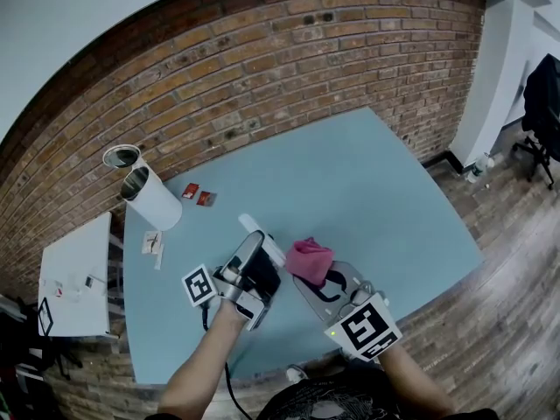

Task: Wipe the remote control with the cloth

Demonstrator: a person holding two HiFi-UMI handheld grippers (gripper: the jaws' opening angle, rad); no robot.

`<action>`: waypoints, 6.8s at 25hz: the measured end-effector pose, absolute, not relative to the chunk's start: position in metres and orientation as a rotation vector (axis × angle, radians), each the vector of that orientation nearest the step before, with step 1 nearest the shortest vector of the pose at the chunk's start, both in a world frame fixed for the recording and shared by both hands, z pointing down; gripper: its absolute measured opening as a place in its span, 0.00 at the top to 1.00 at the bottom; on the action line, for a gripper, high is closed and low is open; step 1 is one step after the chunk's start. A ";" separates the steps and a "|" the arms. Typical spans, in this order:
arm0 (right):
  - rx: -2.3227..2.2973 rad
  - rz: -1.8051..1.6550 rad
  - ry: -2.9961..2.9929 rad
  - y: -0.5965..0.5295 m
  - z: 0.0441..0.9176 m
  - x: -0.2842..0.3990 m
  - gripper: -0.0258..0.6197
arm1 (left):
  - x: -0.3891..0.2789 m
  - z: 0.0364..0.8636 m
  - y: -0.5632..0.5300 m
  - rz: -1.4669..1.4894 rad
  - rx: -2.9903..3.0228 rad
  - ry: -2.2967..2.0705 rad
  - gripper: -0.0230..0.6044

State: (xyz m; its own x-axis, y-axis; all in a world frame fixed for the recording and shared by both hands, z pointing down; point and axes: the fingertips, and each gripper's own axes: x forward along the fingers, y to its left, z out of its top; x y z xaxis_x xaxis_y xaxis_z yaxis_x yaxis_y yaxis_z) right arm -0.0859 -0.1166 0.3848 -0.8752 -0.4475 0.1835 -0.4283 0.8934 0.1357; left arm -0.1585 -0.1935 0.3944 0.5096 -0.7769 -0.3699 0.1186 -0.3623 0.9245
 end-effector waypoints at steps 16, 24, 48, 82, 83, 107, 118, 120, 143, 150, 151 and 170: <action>0.656 -0.075 -2.901 -0.119 0.375 -0.084 0.86 | -0.158 0.406 -0.194 -0.898 1.783 -0.775 0.59; 0.680 -0.016 -2.925 -0.125 0.365 -0.082 0.86 | -0.143 0.426 -0.190 -0.686 1.870 -0.838 0.59; 0.779 0.009 -2.976 -0.148 0.352 -0.066 0.86 | -0.110 0.459 -0.171 -0.195 2.141 -0.850 0.58; 0.877 0.037 -2.992 -0.169 0.339 -0.043 0.86 | -0.077 0.473 -0.136 0.642 2.679 -0.973 0.59; 0.874 0.039 -2.992 -0.169 0.339 -0.043 0.86 | -0.076 0.473 -0.135 0.660 2.694 -0.972 0.59; 0.286 0.431 -3.208 -0.152 0.329 -0.045 0.86 | -0.033 0.437 -0.090 0.746 2.993 -0.663 0.59; 0.193 0.505 -3.173 -0.147 0.347 -0.054 0.86 | -0.028 0.429 -0.085 0.733 3.026 -0.640 0.59; 0.199 0.523 -3.174 -0.148 0.349 -0.054 0.86 | -0.028 0.426 -0.085 0.706 3.025 -0.640 0.59; -0.019 1.186 -3.120 -0.146 0.396 -0.061 0.86 | 0.003 0.368 -0.070 0.547 3.174 -0.564 0.58; -0.040 1.243 -3.087 -0.140 0.407 -0.066 0.86 | 0.004 0.363 -0.070 0.555 3.201 -0.575 0.58; -0.045 1.250 -3.082 -0.138 0.408 -0.067 0.86 | 0.004 0.363 -0.071 0.561 3.203 -0.581 0.58; 0.406 1.330 -2.922 -0.153 0.478 -0.040 0.86 | -0.036 0.448 -0.092 0.886 2.995 -0.693 0.59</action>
